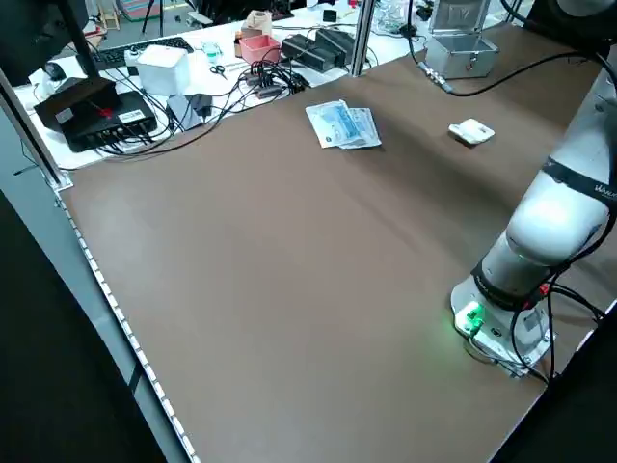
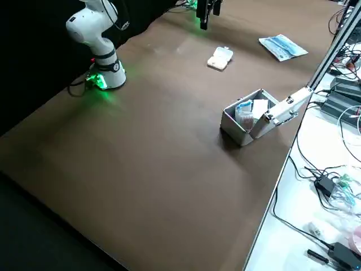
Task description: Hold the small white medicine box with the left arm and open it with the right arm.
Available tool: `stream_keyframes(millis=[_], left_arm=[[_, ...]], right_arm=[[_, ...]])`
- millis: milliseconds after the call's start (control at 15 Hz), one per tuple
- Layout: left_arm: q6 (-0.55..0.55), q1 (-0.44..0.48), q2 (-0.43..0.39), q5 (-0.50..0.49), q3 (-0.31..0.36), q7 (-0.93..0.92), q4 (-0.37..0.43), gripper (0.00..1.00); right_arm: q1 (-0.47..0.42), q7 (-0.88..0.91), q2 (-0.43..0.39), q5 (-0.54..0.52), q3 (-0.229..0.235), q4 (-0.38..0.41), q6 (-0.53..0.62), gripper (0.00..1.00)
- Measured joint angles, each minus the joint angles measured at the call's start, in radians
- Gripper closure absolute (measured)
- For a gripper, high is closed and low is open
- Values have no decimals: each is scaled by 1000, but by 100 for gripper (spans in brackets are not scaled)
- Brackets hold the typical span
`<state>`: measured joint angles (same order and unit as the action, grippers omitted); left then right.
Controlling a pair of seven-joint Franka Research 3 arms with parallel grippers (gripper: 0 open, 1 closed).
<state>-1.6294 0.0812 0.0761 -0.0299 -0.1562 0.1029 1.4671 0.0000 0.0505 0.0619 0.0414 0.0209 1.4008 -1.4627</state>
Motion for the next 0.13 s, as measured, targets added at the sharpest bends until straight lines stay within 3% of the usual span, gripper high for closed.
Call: stream_keyframes(millis=[133], left_arm=[[0,1,0,0,3,0,0,0]], right_arm=[[0,0,0,0,0,1,0,2]])
